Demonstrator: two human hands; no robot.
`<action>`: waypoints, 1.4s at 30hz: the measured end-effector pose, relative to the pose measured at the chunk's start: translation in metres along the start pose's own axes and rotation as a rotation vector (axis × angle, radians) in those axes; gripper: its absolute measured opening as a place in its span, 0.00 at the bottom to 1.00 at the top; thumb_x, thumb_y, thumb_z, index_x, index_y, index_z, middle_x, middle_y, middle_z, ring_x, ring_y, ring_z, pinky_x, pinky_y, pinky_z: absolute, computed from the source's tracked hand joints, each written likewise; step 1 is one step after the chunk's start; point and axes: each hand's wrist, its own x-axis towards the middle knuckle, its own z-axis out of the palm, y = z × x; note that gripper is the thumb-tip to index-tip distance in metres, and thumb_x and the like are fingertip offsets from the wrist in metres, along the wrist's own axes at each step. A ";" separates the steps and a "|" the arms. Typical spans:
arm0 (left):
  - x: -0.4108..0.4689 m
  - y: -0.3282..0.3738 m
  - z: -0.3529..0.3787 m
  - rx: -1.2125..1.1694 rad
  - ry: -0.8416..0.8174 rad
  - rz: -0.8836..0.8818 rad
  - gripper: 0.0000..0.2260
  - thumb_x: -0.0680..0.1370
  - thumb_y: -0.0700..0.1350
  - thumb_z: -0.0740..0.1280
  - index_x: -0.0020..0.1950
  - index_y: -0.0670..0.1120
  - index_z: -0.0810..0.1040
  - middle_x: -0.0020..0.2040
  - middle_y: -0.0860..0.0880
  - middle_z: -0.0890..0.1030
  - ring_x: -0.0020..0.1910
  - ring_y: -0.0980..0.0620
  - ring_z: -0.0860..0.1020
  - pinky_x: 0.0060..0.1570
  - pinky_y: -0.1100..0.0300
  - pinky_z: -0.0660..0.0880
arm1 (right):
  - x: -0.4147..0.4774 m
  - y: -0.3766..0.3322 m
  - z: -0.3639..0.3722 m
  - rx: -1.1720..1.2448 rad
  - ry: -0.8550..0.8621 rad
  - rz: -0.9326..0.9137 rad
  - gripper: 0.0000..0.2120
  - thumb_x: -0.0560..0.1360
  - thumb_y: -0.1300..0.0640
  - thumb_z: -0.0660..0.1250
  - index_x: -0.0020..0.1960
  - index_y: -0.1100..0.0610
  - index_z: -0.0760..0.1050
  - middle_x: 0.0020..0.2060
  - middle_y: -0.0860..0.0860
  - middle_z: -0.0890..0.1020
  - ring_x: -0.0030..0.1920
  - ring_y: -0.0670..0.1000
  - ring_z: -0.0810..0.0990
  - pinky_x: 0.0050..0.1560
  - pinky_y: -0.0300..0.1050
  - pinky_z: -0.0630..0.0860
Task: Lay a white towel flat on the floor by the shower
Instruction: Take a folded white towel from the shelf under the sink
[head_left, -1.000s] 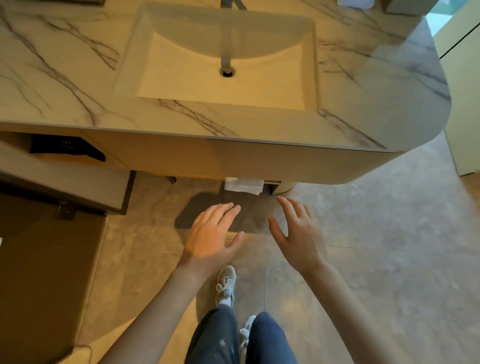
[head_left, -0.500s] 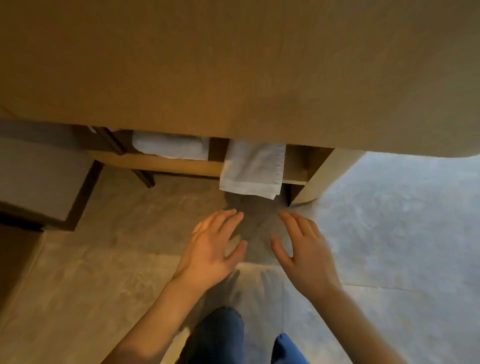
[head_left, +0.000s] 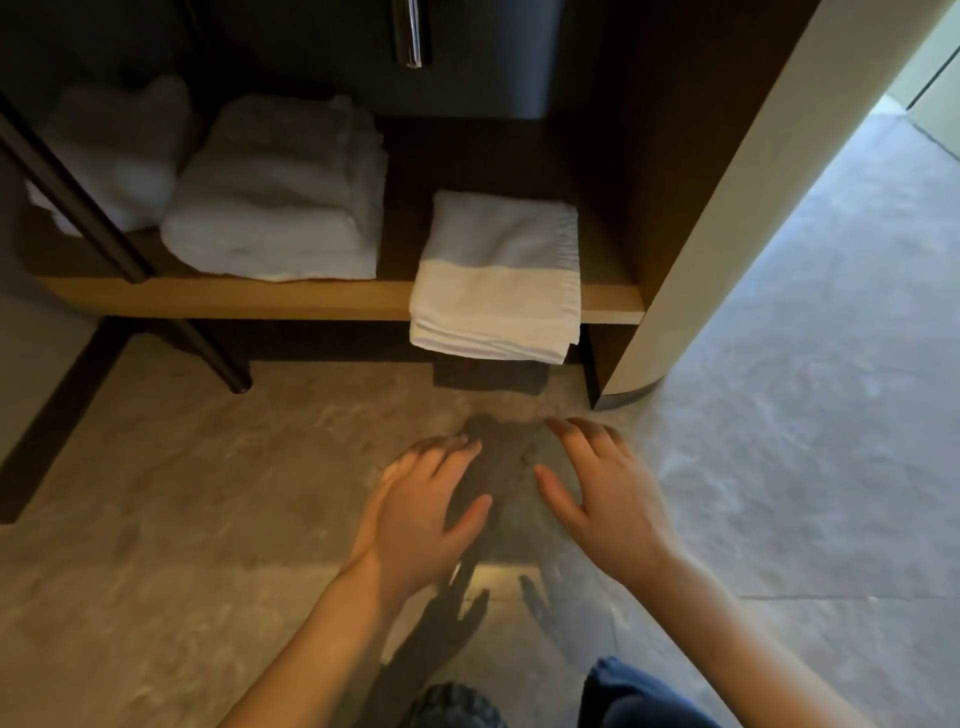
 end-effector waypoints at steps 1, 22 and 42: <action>0.003 0.001 -0.003 -0.001 0.014 0.009 0.25 0.76 0.58 0.60 0.71 0.50 0.72 0.68 0.51 0.74 0.68 0.50 0.70 0.66 0.51 0.68 | 0.000 0.000 -0.003 0.004 -0.001 0.002 0.26 0.78 0.34 0.50 0.70 0.46 0.64 0.64 0.49 0.75 0.63 0.52 0.74 0.57 0.47 0.75; 0.163 -0.037 -0.035 -0.114 0.354 -0.005 0.20 0.78 0.56 0.65 0.68 0.53 0.72 0.69 0.53 0.72 0.67 0.52 0.67 0.62 0.60 0.67 | 0.156 0.036 -0.002 0.196 0.203 0.058 0.30 0.75 0.31 0.48 0.69 0.44 0.67 0.67 0.46 0.72 0.65 0.52 0.70 0.61 0.42 0.64; 0.164 -0.021 -0.006 -0.581 0.549 -0.309 0.10 0.77 0.43 0.69 0.57 0.53 0.78 0.66 0.51 0.65 0.64 0.49 0.63 0.52 0.68 0.64 | 0.163 0.025 0.022 0.692 0.198 0.340 0.15 0.78 0.46 0.65 0.63 0.39 0.70 0.67 0.50 0.65 0.53 0.46 0.68 0.44 0.24 0.65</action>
